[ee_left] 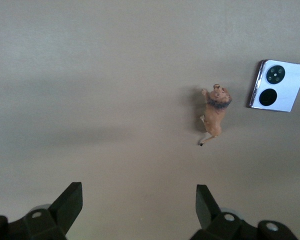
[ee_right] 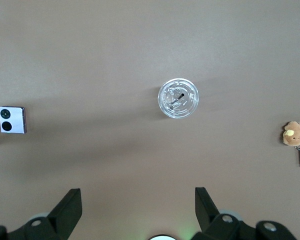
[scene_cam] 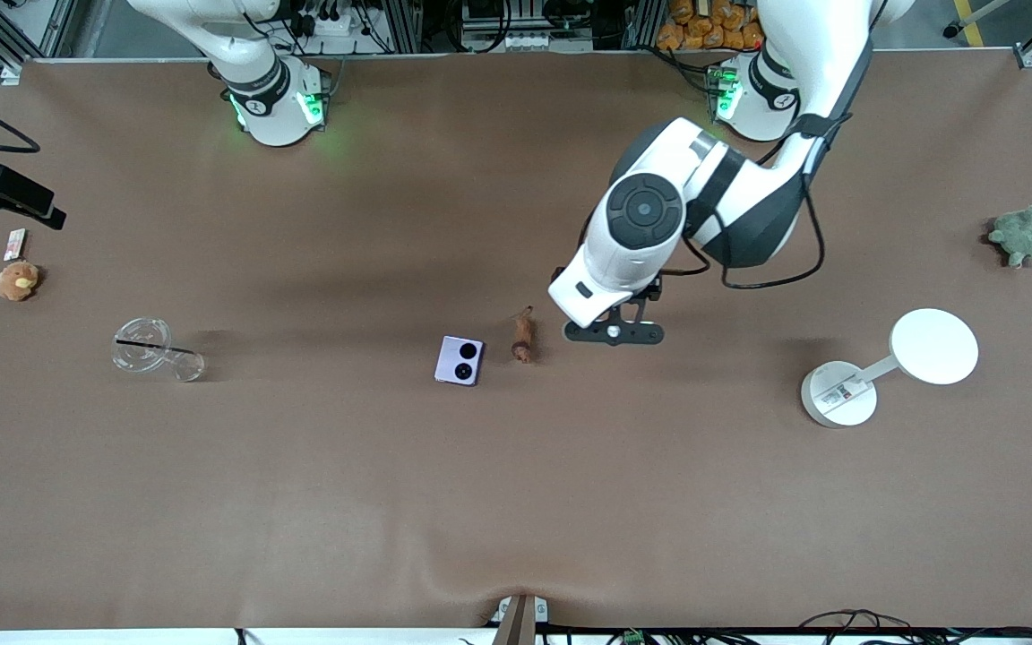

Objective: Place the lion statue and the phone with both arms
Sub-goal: 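Lower the left gripper onto the lion statue and close it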

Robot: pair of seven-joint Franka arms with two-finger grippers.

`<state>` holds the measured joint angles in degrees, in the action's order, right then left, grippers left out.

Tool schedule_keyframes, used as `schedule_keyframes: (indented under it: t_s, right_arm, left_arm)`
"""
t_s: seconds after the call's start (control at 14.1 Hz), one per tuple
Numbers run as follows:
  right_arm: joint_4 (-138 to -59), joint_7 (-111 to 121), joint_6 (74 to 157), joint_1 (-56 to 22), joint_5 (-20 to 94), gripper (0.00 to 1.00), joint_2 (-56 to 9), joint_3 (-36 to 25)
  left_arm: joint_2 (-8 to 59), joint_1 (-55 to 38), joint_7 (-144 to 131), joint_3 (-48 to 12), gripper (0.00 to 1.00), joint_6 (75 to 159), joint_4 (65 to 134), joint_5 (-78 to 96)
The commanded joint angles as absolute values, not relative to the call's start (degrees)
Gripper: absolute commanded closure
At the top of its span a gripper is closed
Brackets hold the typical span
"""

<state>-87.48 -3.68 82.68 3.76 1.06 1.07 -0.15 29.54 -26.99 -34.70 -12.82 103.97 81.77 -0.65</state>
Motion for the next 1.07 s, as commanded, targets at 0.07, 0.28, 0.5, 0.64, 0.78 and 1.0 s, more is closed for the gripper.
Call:
schedule_keyframes:
  t_s: [0.07,0.28,0.5,0.64,0.78,1.0]
  right_arm:
    - [-86.57,-3.6,82.27,5.19,1.67,0.0,0.7,0.7]
    - [-86.57,-3.69,82.26,5.27,1.67,0.0,0.7,0.7]
    - [-86.66,-3.69,82.18,5.27,1.67,0.0,0.62,0.7]
    - [-86.66,-3.69,82.18,5.36,1.67,0.0,0.53,0.62]
    - [-86.66,-3.69,82.18,5.27,1.76,0.0,0.35,0.62]
    - [-86.66,-3.78,82.09,5.27,1.76,0.0,0.35,0.7]
  left_arm:
    - [32.6,-30.4,-36.12,-12.22,0.0,104.85,80.42,-0.7]
    - [34.97,-31.81,-41.12,-12.13,0.0,107.82,80.42,-0.79]
    - [37.52,-32.17,-42.01,-12.04,0.0,115.9,80.33,-0.79]
    - [39.72,-32.87,-42.1,-11.95,0.0,121.87,80.24,-0.88]
    - [40.69,-33.92,-42.19,-11.87,0.0,125.76,80.24,-2.71]
    - [42.88,-33.84,-42.19,-11.78,0.0,129.98,80.24,-3.51]
